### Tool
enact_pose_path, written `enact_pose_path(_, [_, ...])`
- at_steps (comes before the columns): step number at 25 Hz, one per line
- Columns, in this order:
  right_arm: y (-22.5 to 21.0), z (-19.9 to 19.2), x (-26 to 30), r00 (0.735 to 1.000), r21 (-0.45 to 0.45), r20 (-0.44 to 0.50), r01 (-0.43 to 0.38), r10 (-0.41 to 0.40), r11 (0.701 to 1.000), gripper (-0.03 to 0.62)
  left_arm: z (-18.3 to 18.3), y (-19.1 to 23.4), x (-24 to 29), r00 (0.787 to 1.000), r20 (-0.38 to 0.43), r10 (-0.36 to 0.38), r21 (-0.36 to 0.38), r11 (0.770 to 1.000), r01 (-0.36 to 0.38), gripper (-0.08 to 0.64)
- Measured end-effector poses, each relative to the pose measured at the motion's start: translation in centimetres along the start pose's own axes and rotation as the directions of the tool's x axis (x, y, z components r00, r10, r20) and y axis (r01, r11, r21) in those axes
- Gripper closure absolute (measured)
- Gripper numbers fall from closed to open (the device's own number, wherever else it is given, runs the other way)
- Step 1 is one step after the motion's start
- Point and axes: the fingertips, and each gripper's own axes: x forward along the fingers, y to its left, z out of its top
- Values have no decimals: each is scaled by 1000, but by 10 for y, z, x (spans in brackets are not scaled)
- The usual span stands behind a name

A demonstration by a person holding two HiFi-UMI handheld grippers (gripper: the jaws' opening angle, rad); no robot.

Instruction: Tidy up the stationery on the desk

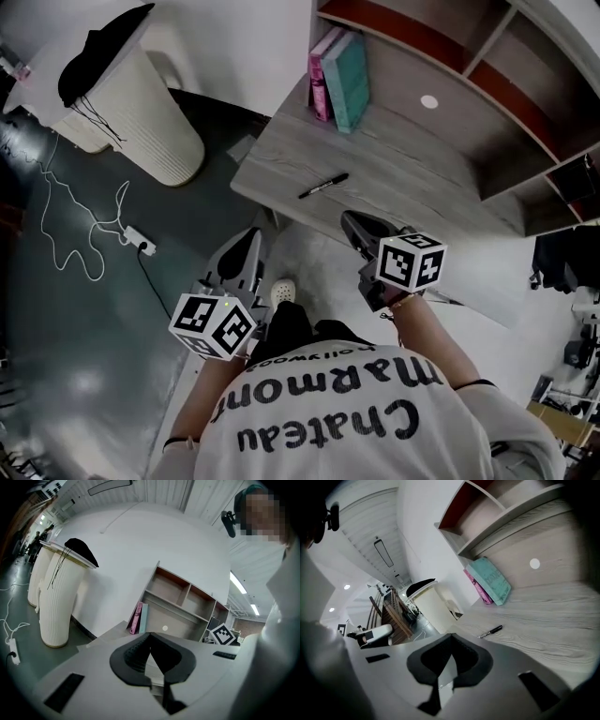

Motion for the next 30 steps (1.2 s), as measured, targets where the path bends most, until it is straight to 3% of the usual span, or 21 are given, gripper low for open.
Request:
enact_pose_path(10, [-20,-27,57,993,19,-116,25,-22,1000,581,-23,53,15,997,-69,39,-60,997,-43,546])
enact_pose_path(17, [-40,-35,84,980,-65,-185,57,-68,996,581,-29,81,16,993,-94,71,-74,994,-78,546])
enact_pose_path(20, [-44,-35,95,977,-93,-198,59,-77,994,581,-32,91,13,990,-113,90,-39,995,-95,546])
enact_pose_path(25, [-49,-31,108,967,-214,-235,47,-98,976,580,-39,110,9,986,-126,108,-78,990,-119,546])
enact_pose_path(30, [-43,-28,124,945,-423,-312,-45,-99,905,551,-42,120,9,984,-131,119,-105,986,-133,546])
